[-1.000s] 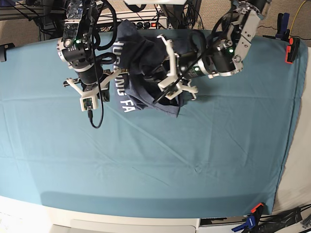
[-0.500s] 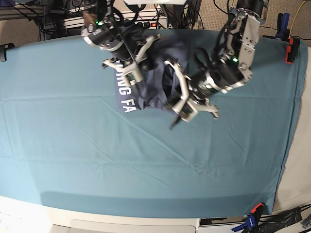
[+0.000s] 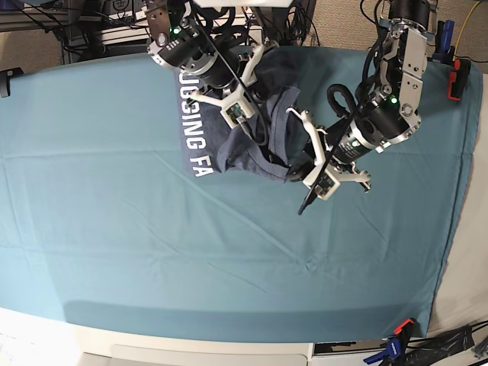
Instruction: Fold the T-shirt properly
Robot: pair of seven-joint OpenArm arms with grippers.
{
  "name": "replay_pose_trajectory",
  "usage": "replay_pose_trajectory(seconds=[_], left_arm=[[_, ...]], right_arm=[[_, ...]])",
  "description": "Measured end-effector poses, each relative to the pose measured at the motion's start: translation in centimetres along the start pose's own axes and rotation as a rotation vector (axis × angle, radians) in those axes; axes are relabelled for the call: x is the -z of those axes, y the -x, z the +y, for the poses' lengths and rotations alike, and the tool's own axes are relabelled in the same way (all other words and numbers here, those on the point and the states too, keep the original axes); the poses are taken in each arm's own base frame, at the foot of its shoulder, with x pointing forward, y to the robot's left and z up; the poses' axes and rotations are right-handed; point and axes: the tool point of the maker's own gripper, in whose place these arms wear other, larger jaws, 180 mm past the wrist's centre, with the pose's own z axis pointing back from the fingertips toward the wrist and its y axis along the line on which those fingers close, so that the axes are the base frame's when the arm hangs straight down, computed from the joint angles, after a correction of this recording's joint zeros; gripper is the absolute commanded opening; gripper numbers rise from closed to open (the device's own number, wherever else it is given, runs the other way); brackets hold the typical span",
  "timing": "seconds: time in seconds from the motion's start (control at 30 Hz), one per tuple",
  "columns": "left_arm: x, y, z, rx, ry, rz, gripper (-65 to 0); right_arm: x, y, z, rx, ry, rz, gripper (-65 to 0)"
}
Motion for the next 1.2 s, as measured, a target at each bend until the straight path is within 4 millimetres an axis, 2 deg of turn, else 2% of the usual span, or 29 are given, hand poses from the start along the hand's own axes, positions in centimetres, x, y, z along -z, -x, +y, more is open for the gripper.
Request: replay_pose_trajectory(seconds=[0.13,0.2,0.33,0.5,0.63,0.77,0.83,1.0,1.13,1.2], left_arm=[[-0.1,1.3,0.1,-0.015,-0.011,0.053,-65.0],[-0.4,2.4,1.2,-0.035,-0.082,0.091,-65.0],[-2.1,6.2,3.7,-0.035,-0.209,0.230,-65.0],[-4.8,11.2,3.7,-0.053,-0.221,0.380,-65.0],[-7.5,15.1,2.8,-0.093,-0.181,0.503,-65.0],[-9.7,17.4,-0.5,-0.146,-0.056,0.561,-65.0],[-10.5,17.4,-2.5,-0.149,0.018,0.559,-65.0],[-12.1,15.4,-7.0,-0.116,0.144,0.508,-65.0],[-12.2,12.0,-8.1,-0.059,0.169,0.398,-65.0],[-12.3,12.3,-8.4,-0.058,0.176,0.411,-65.0]], right_arm=[[0.1,-1.4,-2.6,-0.074,0.107,-0.018,-65.0],[0.0,-2.8,-3.7,-0.110,0.153,-0.048,-65.0],[-0.5,-6.3,-6.6,-0.155,0.279,-0.134,-65.0],[-2.0,-9.8,-10.9,-0.149,0.452,-0.222,-65.0],[-2.3,-9.0,-15.1,-0.084,0.545,-0.190,-65.0],[-2.6,-7.7,-18.5,0.011,0.589,-0.164,-65.0],[-2.7,-7.2,-19.7,0.041,0.605,-0.155,-65.0],[-1.7,-6.2,-21.3,0.073,0.608,-0.113,-65.0],[1.3,-5.5,-21.1,0.079,0.509,-0.064,-65.0],[2.4,-5.1,-21.6,0.090,0.494,-0.034,-65.0]])
